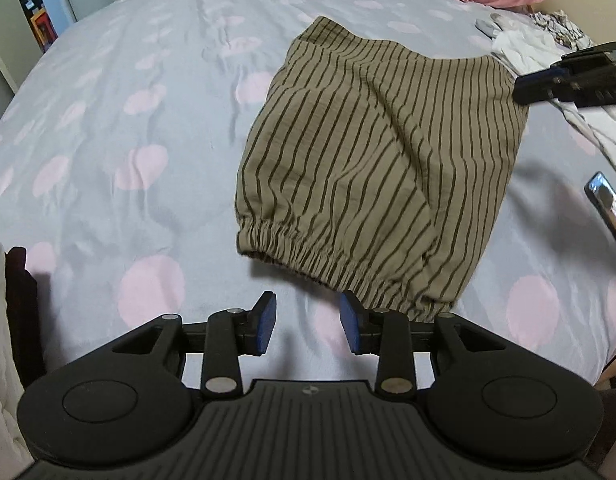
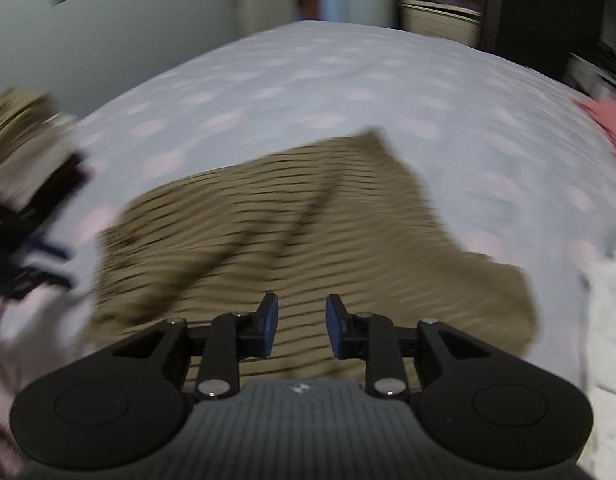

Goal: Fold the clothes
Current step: 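Open both tools and release the flattened trousers, then grasp the elastic waistband of the trousers with the right tool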

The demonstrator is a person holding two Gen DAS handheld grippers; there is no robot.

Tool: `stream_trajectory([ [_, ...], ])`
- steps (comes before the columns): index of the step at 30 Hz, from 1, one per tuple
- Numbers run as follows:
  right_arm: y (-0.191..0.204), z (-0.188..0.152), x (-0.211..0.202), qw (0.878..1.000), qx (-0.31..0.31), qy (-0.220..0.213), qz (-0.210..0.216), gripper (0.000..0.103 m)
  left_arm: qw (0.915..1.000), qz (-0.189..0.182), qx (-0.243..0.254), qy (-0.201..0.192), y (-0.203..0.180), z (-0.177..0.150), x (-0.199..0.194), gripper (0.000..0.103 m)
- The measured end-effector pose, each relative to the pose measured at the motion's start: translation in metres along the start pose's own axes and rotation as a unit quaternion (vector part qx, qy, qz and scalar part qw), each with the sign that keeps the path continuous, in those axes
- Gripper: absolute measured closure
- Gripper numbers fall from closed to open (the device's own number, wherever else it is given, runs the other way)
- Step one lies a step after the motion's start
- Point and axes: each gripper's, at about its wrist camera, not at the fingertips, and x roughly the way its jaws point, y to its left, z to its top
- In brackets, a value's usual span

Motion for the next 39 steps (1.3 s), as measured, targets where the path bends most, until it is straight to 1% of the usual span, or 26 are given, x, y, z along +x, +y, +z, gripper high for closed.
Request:
stream_trajectory([
  [3, 0.049, -0.006, 0.001, 0.998, -0.052, 0.004, 0.033, 0.074, 1.0000, 0.004, -0.006, 0.002, 0.004, -0.006, 0.000, 0.070],
  [5, 0.080, -0.013, 0.002, 0.994, -0.096, 0.004, 0.053, 0.071, 0.9999, 0.006, -0.009, 0.002, 0.007, -0.011, -0.001, 0.071],
  [6, 0.095, -0.016, 0.003, 0.991, -0.121, 0.003, 0.062, 0.067, 0.9999, 0.008, -0.010, 0.001, 0.008, -0.013, -0.002, 0.071],
  [7, 0.111, -0.019, 0.004, 0.986, -0.152, 0.002, 0.072, 0.064, 0.9999, 0.009, -0.012, 0.000, 0.010, -0.015, -0.003, 0.070],
  [8, 0.124, -0.023, 0.005, 0.980, -0.181, 0.000, 0.080, 0.064, 0.9999, 0.010, -0.013, 0.000, 0.012, -0.017, -0.004, 0.070],
  [10, 0.152, -0.030, 0.007, 0.965, -0.240, -0.004, 0.102, 0.063, 0.9998, 0.010, -0.016, -0.002, 0.015, -0.021, -0.006, 0.070],
  [12, 0.173, -0.034, 0.011, 0.953, -0.277, 0.002, 0.123, 0.063, 0.9997, 0.011, -0.020, -0.005, 0.020, -0.026, -0.008, 0.070],
  [13, 0.181, -0.035, 0.014, 0.949, -0.287, 0.007, 0.130, 0.062, 0.9997, 0.011, -0.022, -0.006, 0.021, -0.028, -0.010, 0.070],
  [14, 0.187, -0.036, 0.019, 0.947, -0.293, 0.012, 0.133, 0.062, 0.9996, 0.011, -0.024, -0.008, 0.023, -0.031, -0.011, 0.070],
  [16, 0.199, -0.036, 0.028, 0.942, -0.306, 0.022, 0.136, 0.056, 0.9996, 0.011, -0.023, -0.009, 0.025, -0.035, -0.012, 0.070],
  [18, 0.209, -0.038, 0.039, 0.938, -0.322, 0.029, 0.128, 0.055, 0.9996, 0.012, -0.021, -0.012, 0.025, -0.039, -0.014, 0.071],
  [24, 0.214, -0.046, 0.066, 0.927, -0.364, 0.055, 0.071, 0.050, 0.9996, 0.012, -0.025, -0.011, 0.031, -0.047, -0.015, 0.070],
  [29, 0.201, -0.051, 0.089, 0.927, -0.361, 0.086, 0.050, 0.050, 0.9996, 0.010, -0.023, -0.015, 0.031, -0.047, -0.016, 0.070],
  [30, 0.197, -0.053, 0.093, 0.927, -0.361, 0.093, 0.044, 0.052, 0.9996, 0.010, -0.021, -0.016, 0.031, -0.046, -0.016, 0.070],
  [31, 0.192, -0.053, 0.095, 0.929, -0.354, 0.097, 0.045, 0.056, 0.9996, 0.010, -0.019, -0.017, 0.030, -0.045, -0.016, 0.070],
  [32, 0.185, -0.050, 0.096, 0.935, -0.337, 0.101, 0.049, 0.062, 0.9997, 0.009, -0.017, -0.017, 0.029, -0.043, -0.016, 0.070],
  [34, 0.173, -0.043, 0.098, 0.946, -0.299, 0.111, 0.056, 0.069, 0.9997, 0.008, -0.012, -0.019, 0.027, -0.041, -0.015, 0.070],
  [39, 0.150, -0.032, 0.097, 0.964, -0.223, 0.123, 0.074, 0.070, 0.9998, 0.009, 0.001, -0.018, 0.020, -0.039, -0.013, 0.069],
])
